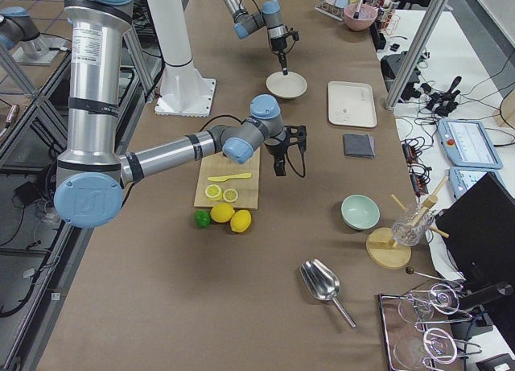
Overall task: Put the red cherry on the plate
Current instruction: 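Push the white plate toward the table center with the left gripper, then grasp the two dark red cherries with the right gripper while the left arm draws back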
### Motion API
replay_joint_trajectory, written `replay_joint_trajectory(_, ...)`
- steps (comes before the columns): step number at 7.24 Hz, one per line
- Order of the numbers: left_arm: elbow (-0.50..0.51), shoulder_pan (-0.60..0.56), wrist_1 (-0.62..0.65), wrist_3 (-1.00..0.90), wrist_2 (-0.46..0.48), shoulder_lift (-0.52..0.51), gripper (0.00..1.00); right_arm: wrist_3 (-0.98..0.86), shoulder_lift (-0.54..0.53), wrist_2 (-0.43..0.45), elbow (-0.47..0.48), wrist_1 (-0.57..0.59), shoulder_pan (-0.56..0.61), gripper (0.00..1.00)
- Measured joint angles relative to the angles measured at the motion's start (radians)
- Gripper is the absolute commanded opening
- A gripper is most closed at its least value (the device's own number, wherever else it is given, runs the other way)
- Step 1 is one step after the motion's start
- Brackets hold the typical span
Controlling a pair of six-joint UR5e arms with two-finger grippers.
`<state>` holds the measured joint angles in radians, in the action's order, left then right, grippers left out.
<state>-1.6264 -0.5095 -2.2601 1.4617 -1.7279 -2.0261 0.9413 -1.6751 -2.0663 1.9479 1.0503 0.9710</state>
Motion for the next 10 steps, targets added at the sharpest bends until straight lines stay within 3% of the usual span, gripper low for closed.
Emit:
replay_joint_trajectory(1,-0.002,0.038,0.032,0.012,0.036,-0.019,0.00,0.001,0.000,0.000,0.000,0.000,0.000,1.00)
replay_joint_trajectory(2,0.000,0.058,0.045,0.017,0.055,-0.026,0.80,0.004,0.000,-0.001,0.000,0.000,0.000,1.00)
replay_joint_trajectory(3,0.005,0.068,0.050,0.018,0.069,-0.024,0.97,0.008,0.002,-0.001,0.001,0.000,-0.002,1.00)
replay_joint_trajectory(5,0.008,0.081,0.051,0.016,0.127,-0.017,0.98,0.075,0.021,0.001,0.007,-0.001,-0.022,1.00)
replay_joint_trajectory(7,-0.050,0.056,0.063,-0.018,0.111,0.008,0.98,0.212,0.051,0.067,0.038,0.005,-0.114,1.00)
replay_joint_trajectory(10,-0.175,-0.140,0.110,-0.165,-0.139,0.159,0.98,0.372,-0.015,0.224,0.198,0.119,-0.336,0.96)
